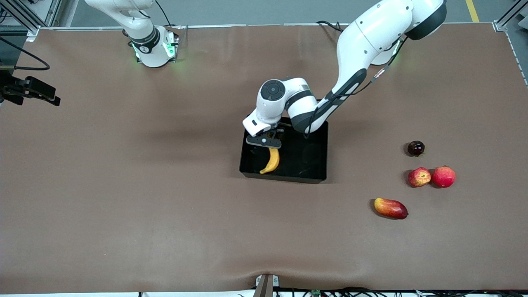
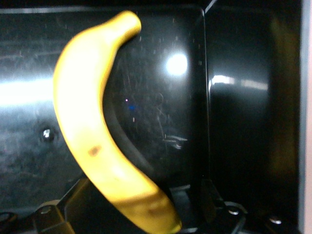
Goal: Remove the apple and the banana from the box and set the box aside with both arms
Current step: 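Grasp the yellow banana with the left gripper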
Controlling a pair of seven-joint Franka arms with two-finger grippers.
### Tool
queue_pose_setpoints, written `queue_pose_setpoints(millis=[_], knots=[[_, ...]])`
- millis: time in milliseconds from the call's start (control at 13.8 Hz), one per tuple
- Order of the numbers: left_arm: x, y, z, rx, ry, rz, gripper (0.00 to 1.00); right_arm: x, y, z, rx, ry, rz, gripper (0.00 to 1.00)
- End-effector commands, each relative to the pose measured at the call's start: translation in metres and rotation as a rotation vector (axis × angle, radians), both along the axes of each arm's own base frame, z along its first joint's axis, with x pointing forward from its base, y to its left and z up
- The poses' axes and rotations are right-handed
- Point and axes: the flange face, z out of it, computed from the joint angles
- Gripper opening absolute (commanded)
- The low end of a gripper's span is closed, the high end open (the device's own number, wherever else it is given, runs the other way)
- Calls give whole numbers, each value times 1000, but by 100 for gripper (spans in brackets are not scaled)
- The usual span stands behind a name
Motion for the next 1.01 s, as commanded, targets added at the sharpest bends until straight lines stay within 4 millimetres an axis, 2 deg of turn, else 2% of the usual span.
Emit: queue_pose_setpoints(millis=[0,217,290,362,434,507,579,724,797,941], knots=[[13,-4,-15,17,-63,15,100,9,1,-12,15,27,9,100],[16,-3,-19,-7,-65,39,100,10,-1,-20,16,44,6,100],[16,-2,-20,-10,-58,64,92,10,-1,-20,17,43,7,100],[15,-2,-27,-13,-45,92,73,11,1,-22,17,47,9,100],[14,-5,-24,-26,-51,122,43,12,2,-24,21,51,10,100],[14,-5,-19,-29,-59,140,17,12,5,-25,33,54,14,100],[13,-7,-13,-34,-63,146,0,13,6,-26,44,55,14,100],[11,-10,5,-33,-72,154,0,13,11,-25,56,51,23,100],[8,-12,12,-15,-71,146,0,14,20,-23,57,47,38,100],[3,-16,40,12,-75,137,0,16,53,-26,63,50,84,100]])
